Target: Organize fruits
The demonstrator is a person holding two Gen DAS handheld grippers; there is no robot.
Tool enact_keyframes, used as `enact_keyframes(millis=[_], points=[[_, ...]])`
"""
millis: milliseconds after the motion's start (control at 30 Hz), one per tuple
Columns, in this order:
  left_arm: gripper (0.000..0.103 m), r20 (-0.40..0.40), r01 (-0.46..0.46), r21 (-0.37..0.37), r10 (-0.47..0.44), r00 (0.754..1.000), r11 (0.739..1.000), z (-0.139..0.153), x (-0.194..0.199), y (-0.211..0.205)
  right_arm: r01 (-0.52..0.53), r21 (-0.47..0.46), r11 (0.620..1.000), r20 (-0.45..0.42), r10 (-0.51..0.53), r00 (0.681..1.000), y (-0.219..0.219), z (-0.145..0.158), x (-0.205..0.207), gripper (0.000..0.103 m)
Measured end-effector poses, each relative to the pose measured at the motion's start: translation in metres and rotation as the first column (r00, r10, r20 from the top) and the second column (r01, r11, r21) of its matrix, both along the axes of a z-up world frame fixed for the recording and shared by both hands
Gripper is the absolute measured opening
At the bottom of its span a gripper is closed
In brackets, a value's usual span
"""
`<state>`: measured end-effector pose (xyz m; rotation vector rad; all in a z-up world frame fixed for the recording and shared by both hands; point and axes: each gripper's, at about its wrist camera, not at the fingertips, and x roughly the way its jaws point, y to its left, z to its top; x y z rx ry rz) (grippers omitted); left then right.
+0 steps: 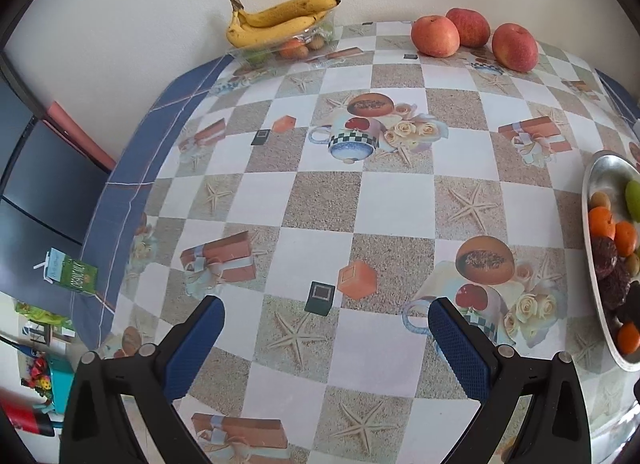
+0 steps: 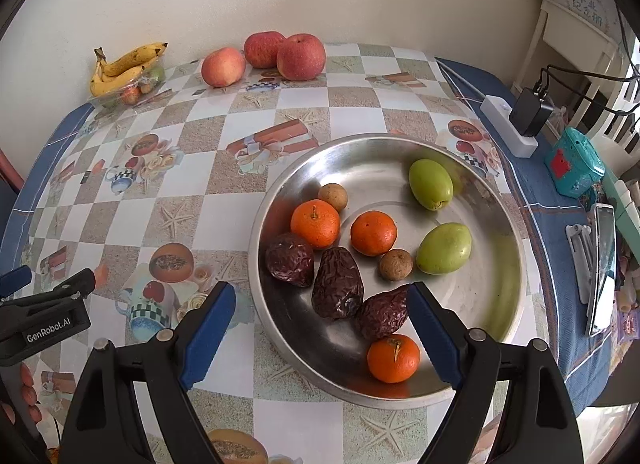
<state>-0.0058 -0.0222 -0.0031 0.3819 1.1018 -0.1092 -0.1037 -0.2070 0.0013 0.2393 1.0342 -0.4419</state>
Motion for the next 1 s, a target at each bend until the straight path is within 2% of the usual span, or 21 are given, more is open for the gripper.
enact_keyframes(millis=[200,367,600,1000], points=[[0.103,0.027,0.037,0.005,-0.037,0.999,0.999,0.009,-0.010,-0.002,-0.001,-0.019,1.000,0.027,0.001,1.000,0.006,0.008,-0.007,0.088],[0.103,0.046,0.033,0.012,-0.033,0.998,0.999,0.014,-0.012,0.003,0.006,-0.026,1.000,0.048,-0.005,0.999,0.008,0.014,-0.013,0.088],[0.103,-0.017,0.036,-0.010,-0.036,0.999,0.999,0.006,-0.009,0.004,0.006,-0.025,1.000,0.041,-0.005,0.999,0.008,0.013,-0.013,0.088],[0.103,-0.050,0.045,-0.016,-0.046,0.998,0.999,0.000,-0.008,0.001,0.000,-0.027,1.000,0.021,0.001,1.000,0.008,0.008,-0.009,0.088]])
